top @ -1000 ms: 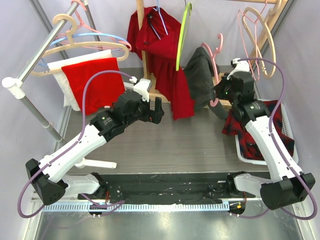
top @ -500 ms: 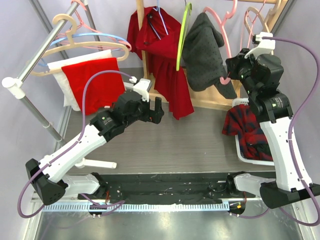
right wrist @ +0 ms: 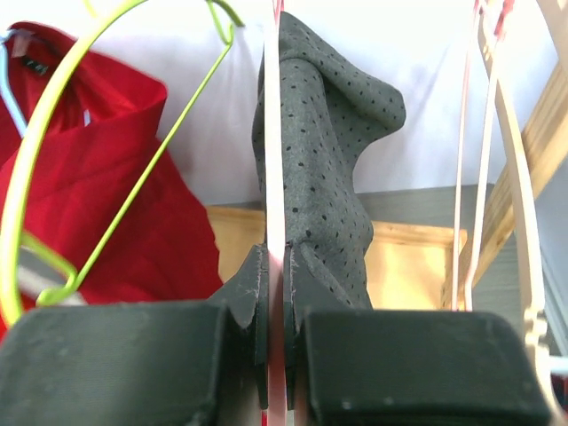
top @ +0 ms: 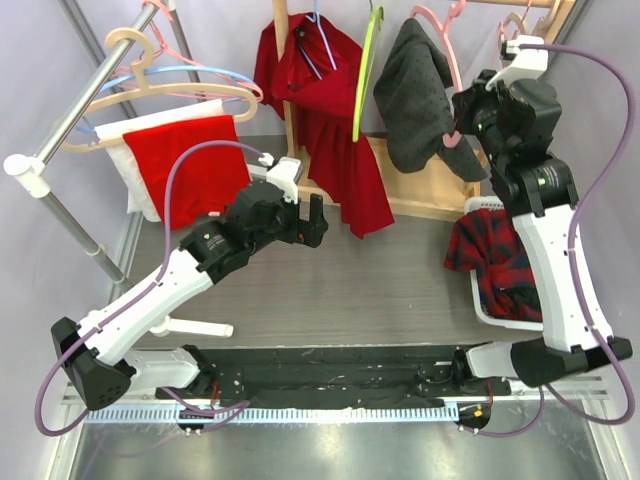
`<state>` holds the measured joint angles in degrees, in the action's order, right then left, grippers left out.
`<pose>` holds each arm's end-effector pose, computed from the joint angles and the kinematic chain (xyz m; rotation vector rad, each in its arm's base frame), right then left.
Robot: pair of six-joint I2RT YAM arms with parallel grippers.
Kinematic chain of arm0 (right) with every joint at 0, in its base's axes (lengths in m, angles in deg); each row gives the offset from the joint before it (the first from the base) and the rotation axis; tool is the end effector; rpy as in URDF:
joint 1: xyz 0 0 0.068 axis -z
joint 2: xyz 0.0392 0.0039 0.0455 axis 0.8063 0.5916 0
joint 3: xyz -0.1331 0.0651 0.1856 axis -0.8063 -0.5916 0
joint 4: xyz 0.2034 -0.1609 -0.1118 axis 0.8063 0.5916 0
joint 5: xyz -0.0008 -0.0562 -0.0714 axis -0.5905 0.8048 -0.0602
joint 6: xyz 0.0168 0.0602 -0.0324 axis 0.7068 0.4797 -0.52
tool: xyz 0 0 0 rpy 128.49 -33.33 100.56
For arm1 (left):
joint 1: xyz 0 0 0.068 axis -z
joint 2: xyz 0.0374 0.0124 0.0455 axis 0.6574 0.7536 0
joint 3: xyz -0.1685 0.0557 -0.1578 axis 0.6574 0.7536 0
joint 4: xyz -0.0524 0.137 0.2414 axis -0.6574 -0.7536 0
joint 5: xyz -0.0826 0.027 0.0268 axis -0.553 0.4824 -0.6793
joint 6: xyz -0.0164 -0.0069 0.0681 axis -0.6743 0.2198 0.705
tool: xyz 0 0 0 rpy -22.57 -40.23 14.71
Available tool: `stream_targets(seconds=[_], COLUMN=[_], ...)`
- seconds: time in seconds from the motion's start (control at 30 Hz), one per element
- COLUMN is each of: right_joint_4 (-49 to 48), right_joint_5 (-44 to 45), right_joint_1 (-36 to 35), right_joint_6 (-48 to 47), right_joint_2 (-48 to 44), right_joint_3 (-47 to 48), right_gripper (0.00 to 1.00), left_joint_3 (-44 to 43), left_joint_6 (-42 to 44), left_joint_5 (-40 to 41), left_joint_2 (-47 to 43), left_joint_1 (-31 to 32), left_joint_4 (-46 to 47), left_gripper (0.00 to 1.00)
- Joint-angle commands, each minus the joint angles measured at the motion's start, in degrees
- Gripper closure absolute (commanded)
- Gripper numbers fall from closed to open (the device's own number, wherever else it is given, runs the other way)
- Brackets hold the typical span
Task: Place the skirt on the hanger
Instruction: Place the hanger at the clothesline.
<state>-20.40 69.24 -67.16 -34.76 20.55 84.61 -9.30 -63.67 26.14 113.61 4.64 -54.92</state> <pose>0.2969 0.0600 0.5045 0.0863 1.6065 0.1585 0.2332 -0.2250 0.3343 0.3055 2.0502 -0.5698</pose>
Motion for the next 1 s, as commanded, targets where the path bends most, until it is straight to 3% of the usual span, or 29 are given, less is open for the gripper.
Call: stream_targets(seconds=[0.0,0.57,0.8,0.83,0.87,0.9,0.97], right_joint_4=[-7.8,-6.0,-3.1,-2.7,-2.4,-2.6,-3.2], right_joint_5=[1.4,-11.8,-5.8,-4.8,-3.8,-1.5,0.8], right_joint_1=[-0.1,-2.7,-10.0,-10.6,-11.3,-11.7,-12.2], right_joint_6=[-1.0,1.5,-0.1,0.0,0.1,0.3,0.9], right_joint_2=[4.1,11.0,17.5,18.0,17.7,17.2,15.9], right_joint_3=[6.3,7.0,13.8,14.1,14.0,13.2,11.9], right_gripper=[0.99,0.99,0.99,0.97,0.89,0.71,0.56], left_joint_3=[-0.5,0.3,0.5,0.5,0.6,0.7,0.8], left_joint_6=[-0.8,-0.8,-0.8,-0.8,-0.8,-0.7,-0.6], left_joint_5=[0.7,1.2,1.7,1.8,1.9,2.0,2.3], left_joint_2=[-0.9,-1.7,-2.2,-2.2,-2.4,-2.5,-2.7], left_joint_1=[-0.2,-0.2,-0.2,-0.1,-0.2,-0.2,-0.1], left_joint_4=[2.0,1.9,1.5,1.4,1.3,1.2,1.0], left_gripper=[0.00,0.00,0.00,0.00,0.00,0.00,0.00])
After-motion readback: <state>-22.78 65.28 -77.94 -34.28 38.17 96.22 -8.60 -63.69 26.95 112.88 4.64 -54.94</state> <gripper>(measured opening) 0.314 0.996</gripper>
